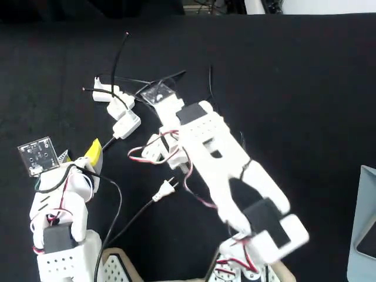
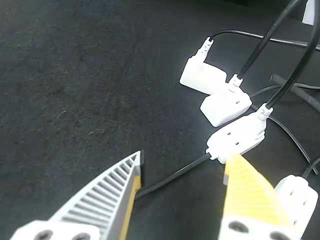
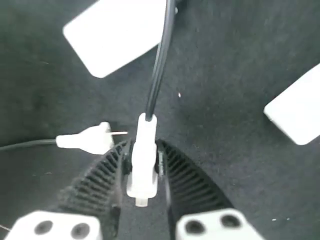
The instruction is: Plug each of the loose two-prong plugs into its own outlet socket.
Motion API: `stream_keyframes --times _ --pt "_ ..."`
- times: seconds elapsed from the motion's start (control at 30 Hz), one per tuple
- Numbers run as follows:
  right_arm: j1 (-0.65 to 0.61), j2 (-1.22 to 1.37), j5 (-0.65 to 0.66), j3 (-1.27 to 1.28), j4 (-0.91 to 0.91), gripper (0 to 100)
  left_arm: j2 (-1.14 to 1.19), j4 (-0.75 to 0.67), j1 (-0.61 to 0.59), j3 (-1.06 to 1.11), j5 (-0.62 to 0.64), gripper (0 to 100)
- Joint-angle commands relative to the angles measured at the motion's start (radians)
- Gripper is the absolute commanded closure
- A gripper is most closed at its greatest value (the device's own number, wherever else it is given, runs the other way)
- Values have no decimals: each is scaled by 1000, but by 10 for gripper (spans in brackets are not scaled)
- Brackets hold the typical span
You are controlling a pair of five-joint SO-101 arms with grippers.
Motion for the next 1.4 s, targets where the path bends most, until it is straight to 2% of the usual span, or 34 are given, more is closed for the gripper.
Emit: stream_keyframes --times 0.0,0.3,0.47,0.63,0.83,0.97,1.2,1.37 --pt "-55 -128 -2 -31 -3 987 -8 -54 -8 -4 6 734" --pt "-247 -383 6 93 -78 987 -8 -167 -1 -13 115 734" --pt "-333 -529 9 246 -166 987 -8 -164 4 -87 164 734" --pt "-377 -627 89 351 -226 987 -8 -143 128 -147 167 734" --pt "-374 -677 87 397 -230 987 -8 54 243 -311 164 734" --pt "-374 -679 87 410 -233 987 -8 135 323 -395 163 734" --pt "-342 -679 87 410 -238 987 -8 163 449 -371 74 733" --pt "-250 -674 95 421 -253 987 -8 164 458 -374 69 733"
